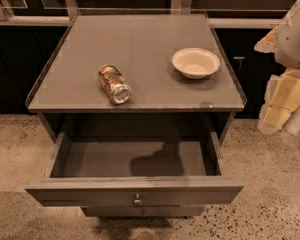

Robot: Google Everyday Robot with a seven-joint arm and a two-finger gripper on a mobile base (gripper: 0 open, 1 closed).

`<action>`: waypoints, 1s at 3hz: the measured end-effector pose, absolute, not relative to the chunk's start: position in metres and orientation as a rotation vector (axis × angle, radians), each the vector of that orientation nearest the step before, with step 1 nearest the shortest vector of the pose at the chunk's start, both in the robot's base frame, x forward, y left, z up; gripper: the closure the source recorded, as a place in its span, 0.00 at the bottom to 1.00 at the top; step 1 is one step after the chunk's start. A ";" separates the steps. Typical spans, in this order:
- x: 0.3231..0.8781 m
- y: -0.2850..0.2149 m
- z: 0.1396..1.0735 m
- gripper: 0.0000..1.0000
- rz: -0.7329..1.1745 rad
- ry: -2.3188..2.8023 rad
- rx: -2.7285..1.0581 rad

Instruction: Place orange can into top drawer

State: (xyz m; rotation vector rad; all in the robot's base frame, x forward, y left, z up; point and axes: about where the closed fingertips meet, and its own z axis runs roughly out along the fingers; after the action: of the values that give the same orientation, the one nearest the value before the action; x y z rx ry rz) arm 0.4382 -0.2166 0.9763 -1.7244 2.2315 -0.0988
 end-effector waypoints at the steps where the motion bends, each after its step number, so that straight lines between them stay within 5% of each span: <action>1: 0.438 -0.217 0.976 0.00 -0.099 2.231 -1.724; 3: 0.450 -0.141 0.956 0.00 0.131 2.138 -1.862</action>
Offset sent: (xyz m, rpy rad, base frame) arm 0.0158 0.0528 -0.0117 0.0771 0.0590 0.1186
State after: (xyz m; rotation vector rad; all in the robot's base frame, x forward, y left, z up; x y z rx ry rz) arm 0.4504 -0.1405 0.9558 -1.8618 2.1382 0.1307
